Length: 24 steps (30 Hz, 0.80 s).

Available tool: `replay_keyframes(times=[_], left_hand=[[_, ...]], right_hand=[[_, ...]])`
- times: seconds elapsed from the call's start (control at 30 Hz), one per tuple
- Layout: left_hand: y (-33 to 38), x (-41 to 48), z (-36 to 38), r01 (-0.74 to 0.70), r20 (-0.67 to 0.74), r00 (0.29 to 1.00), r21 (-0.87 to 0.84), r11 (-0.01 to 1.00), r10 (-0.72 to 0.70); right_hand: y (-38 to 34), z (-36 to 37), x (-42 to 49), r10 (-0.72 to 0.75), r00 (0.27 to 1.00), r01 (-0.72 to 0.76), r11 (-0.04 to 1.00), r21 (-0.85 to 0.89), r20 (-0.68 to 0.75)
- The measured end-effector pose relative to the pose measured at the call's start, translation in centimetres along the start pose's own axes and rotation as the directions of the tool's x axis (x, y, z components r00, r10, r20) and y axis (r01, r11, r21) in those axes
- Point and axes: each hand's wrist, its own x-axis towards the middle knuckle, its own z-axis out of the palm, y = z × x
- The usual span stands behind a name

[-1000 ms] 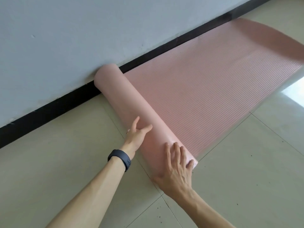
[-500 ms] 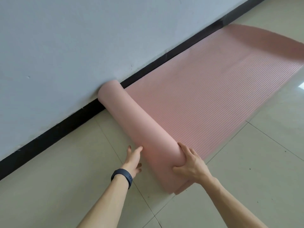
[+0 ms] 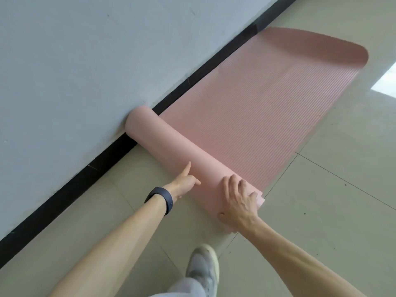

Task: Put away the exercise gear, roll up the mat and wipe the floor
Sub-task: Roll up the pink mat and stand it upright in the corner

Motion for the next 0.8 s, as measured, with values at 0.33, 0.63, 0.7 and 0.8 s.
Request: replay_keyframes(times=[0.33,0.63,0.7,0.8], left_hand=[[-0.6,5.7,0.6,0.159,-0.121,0.931,-0.714,0.682,-0.343],[4.3,8.8,3.2,0.081,-0.199,0.935,-0.683,0.726,-0.292],[6.2,9.1,3.8,0.052,-0.231,0.942,-0.62,0.783,-0.245],[8.8,9.9,4.4,0.026,-0.251,0.95,-0.536,0.844,-0.188]], right_hand=[[7.0,-3.0,4.6,0.104,0.986,-0.134,0.956,0.261,0.128],[8.7,-4.5,6.4,0.199,0.978,-0.206,0.917,0.342,0.057],[8.5,-5.1,6.8,0.155,0.986,-0.132,0.948,0.288,-0.056],[7.7,-6.1,7.3,0.095,0.992,-0.078,0.977,0.196,-0.079]])
